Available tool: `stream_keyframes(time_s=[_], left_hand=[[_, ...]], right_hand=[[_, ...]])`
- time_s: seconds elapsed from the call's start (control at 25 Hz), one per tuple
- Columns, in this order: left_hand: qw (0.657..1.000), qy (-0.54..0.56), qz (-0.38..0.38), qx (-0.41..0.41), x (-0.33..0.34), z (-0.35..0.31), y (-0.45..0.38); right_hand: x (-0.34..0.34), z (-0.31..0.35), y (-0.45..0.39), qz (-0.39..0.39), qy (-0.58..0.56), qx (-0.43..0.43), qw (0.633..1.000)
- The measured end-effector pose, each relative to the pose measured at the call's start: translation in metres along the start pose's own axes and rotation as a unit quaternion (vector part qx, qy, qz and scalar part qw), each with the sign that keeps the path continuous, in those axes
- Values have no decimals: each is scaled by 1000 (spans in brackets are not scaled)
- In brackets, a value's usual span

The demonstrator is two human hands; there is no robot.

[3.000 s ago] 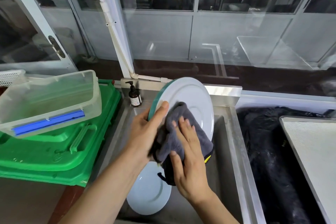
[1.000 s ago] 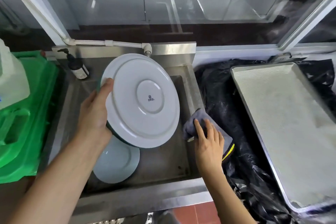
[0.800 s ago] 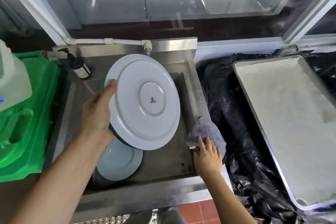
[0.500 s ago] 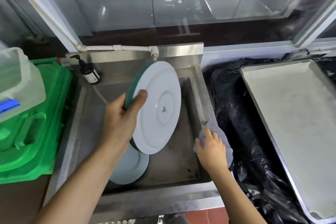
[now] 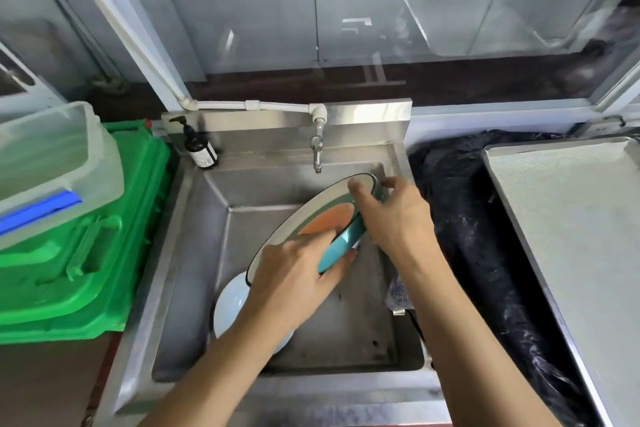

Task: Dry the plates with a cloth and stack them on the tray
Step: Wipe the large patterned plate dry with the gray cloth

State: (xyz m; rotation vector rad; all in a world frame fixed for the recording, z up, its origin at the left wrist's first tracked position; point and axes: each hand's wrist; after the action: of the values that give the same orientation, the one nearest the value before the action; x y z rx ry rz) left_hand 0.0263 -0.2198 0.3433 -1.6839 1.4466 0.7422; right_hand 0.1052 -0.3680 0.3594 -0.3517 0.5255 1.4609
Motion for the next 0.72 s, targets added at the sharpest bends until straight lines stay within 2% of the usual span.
stream_keyframes(time_s=[0.16,0.32,0.44,0.48,0.56,0.64,0.72], left_hand=[[990,-102,-5,101,5,10,2],[987,-128,60,81,5,16,6],[992,-47,118,6,0,21,0],[993,-19,115,-22,-3,25,-2],[996,-19,33,-83,-10,39,-8],[979,-46,-42,-193,-16,59,-14],[944,7,-13,-331,-20,76,-16]], right_hand=[[7,-19,-4,69,5,54,996],[21,-37,4,48,0,31,998],[24,-48,8,26,-18,6,999],[23,-51,9,18,-29,-1,999],[23,-57,10,8,-56,-18,998],[20,-61,10,3,-74,-43,996],[17,-63,11,2,-80,-72,994]])
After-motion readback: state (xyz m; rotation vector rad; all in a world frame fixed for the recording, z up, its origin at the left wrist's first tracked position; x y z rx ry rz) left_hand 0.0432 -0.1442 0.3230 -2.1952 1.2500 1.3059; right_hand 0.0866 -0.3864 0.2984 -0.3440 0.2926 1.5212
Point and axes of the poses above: each hand's wrist, its own y-axis away from the middle knuckle, its own x-axis out of the palm, z = x × y, and after that the axes turned 12 degrees about -x, right-handed
